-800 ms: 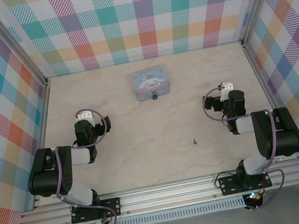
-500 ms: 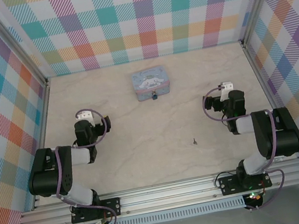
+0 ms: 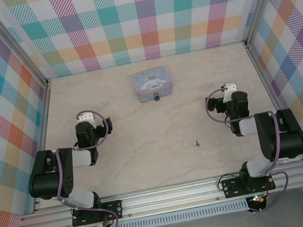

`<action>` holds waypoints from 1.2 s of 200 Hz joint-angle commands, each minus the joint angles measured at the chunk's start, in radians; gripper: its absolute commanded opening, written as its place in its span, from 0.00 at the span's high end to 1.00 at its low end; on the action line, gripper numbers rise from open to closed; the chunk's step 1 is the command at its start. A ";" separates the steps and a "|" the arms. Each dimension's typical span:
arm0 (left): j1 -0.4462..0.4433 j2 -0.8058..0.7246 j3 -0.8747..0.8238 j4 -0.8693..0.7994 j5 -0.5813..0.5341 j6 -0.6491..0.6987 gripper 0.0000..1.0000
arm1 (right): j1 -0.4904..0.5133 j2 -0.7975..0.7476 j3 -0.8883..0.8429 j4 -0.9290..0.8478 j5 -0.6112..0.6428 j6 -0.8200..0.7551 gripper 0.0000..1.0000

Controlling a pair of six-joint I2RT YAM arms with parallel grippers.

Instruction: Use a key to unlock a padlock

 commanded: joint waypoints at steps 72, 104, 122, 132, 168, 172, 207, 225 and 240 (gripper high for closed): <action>0.010 -0.214 0.104 -0.338 -0.047 -0.046 0.00 | 0.004 -0.176 0.146 -0.368 -0.025 -0.009 0.00; 0.009 -0.299 0.202 -0.539 0.042 -0.218 0.00 | 0.004 -0.275 0.205 -0.501 -0.123 0.130 0.00; 0.010 -0.279 0.262 -0.597 0.139 -0.316 0.00 | 0.005 -0.276 0.253 -0.550 -0.222 0.257 0.00; 0.008 -0.245 0.304 -0.627 0.196 -0.360 0.00 | 0.008 -0.255 0.281 -0.565 -0.285 0.312 0.00; -0.042 -0.106 0.435 -0.650 0.314 -0.470 0.00 | 0.091 -0.090 0.414 -0.616 -0.407 0.393 0.00; -0.052 -0.090 0.449 -0.644 0.322 -0.481 0.00 | 0.103 -0.069 0.431 -0.616 -0.408 0.393 0.00; -0.115 0.067 0.574 -0.592 0.373 -0.556 0.00 | 0.177 0.138 0.588 -0.578 -0.385 0.440 0.00; -0.134 0.153 0.653 -0.587 0.399 -0.592 0.00 | 0.187 0.245 0.660 -0.518 -0.379 0.484 0.00; -0.149 0.212 0.707 -0.586 0.407 -0.604 0.00 | 0.193 0.334 0.730 -0.486 -0.390 0.508 0.00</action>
